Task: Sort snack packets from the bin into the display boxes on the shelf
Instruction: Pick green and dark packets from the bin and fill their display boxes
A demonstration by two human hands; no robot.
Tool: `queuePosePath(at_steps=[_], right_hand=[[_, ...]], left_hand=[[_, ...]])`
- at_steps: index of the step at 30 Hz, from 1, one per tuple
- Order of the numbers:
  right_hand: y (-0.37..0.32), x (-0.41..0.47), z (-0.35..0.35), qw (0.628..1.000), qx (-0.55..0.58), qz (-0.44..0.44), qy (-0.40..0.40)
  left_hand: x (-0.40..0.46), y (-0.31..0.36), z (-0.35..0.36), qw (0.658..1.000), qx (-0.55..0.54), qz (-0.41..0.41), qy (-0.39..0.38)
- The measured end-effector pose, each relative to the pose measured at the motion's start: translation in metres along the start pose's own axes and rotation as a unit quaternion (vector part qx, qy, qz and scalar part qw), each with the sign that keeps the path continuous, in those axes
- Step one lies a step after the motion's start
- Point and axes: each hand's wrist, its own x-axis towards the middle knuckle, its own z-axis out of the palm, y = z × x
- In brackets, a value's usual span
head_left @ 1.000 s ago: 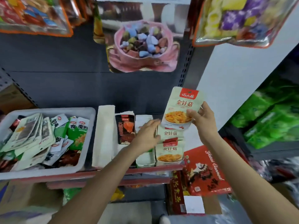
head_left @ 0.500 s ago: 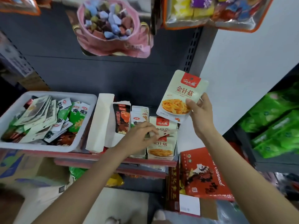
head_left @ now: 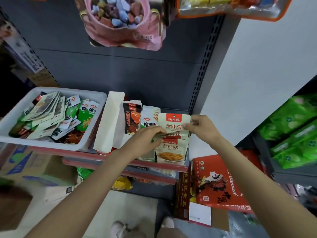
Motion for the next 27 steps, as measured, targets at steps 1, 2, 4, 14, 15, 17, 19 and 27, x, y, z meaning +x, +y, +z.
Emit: queuePosePath(at_steps=[1,2,4,14,15,17,19,27], right_hand=[[-0.002,0.002,-0.002,1.0,0.004,-0.014,0.014],[-0.007,0.003,-0.004,0.999,-0.004,-0.031,0.028],[-0.014,0.004,-0.007,0.996,-0.059,-0.063,0.035],[-0.017,0.006,-0.015,0.975,-0.207,-0.076,-0.022],[-0.022,0.006,-0.013,0.974,-0.205,-0.093,-0.008],[-0.032,0.007,-0.007,0.969,-0.203,-0.136,0.032],[-0.045,0.008,0.003,0.967,-0.184,-0.17,0.046],[-0.104,0.019,0.102,0.984,-0.066,-0.166,-0.017]], left_hand=[[0.0,-0.002,0.0,1.0,-0.004,-0.003,0.001],[0.0,-0.002,0.0,1.0,-0.007,-0.006,0.003],[0.001,-0.003,-0.001,1.0,-0.013,-0.011,0.011],[0.003,0.004,-0.004,0.997,-0.065,-0.034,0.03],[0.004,0.005,-0.006,0.996,-0.077,-0.037,0.033],[0.006,0.007,-0.014,0.992,-0.098,-0.039,0.064],[0.005,0.007,-0.024,0.986,-0.103,-0.042,0.126],[-0.034,-0.045,-0.072,0.919,-0.143,-0.121,0.346]])
